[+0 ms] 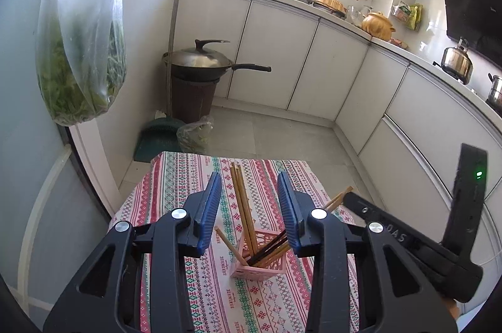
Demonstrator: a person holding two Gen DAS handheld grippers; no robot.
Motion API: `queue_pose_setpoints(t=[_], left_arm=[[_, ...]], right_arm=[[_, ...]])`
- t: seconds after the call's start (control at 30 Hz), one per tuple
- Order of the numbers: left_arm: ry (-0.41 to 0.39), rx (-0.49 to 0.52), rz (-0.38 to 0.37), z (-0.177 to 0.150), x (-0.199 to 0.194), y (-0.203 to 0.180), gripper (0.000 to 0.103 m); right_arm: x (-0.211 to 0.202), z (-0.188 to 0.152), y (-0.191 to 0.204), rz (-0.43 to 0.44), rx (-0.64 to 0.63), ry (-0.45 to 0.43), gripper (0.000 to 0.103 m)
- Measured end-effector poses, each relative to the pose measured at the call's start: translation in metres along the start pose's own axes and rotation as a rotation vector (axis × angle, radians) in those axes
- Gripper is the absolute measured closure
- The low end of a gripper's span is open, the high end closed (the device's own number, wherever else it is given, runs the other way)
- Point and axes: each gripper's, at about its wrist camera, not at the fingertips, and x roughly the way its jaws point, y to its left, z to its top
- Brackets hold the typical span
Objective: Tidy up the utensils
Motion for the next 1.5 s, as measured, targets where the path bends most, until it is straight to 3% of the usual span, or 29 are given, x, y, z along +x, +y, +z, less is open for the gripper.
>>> queue_pose_setpoints(t=[0.27, 0.43, 0.63, 0.8, 0.97, 1.03, 1.3, 1.43, 1.5], left_arm=[[-0.023, 0.082, 0.037, -0.007, -0.006, -0.027, 0.064], [-0.035, 0.12, 0.049, -0.014, -0.007, -0.041, 0.056], [-0.037, 0.148, 0.07, -0.021, -0.007, -0.051, 0.055], [-0.065, 0.148, 0.084, -0.026, -0.012, -0.057, 0.039], [-0.09, 0.146, 0.091, -0.029, -0.018, -0.059, 0.031], [-0.095, 0.145, 0.095, -0.031, -0.019, -0.06, 0.029], [-0.11, 0.129, 0.104, -0.037, -0.023, -0.061, 0.007], [-0.114, 0.122, 0.107, -0.043, -0.026, -0.063, 0.007], [-0.119, 0.134, 0.133, -0.046, -0.026, -0.066, 0.007]], right_arm=[[-0.032, -0.004, 0.007, -0.054, -0.087, -0.067, 0.092], [-0.05, -0.012, 0.007, -0.094, -0.139, -0.11, 0.073], [-0.061, -0.016, 0.001, -0.132, -0.153, -0.128, 0.073], [-0.068, -0.018, -0.005, -0.171, -0.163, -0.145, 0.065], [-0.076, -0.02, -0.015, -0.205, -0.145, -0.159, 0.062], [-0.08, -0.022, -0.02, -0.216, -0.131, -0.164, 0.051], [-0.094, -0.028, -0.029, -0.256, -0.102, -0.206, 0.029], [-0.101, -0.033, -0.035, -0.284, -0.084, -0.23, 0.011], [-0.105, -0.036, -0.038, -0.311, -0.079, -0.249, 0.007]])
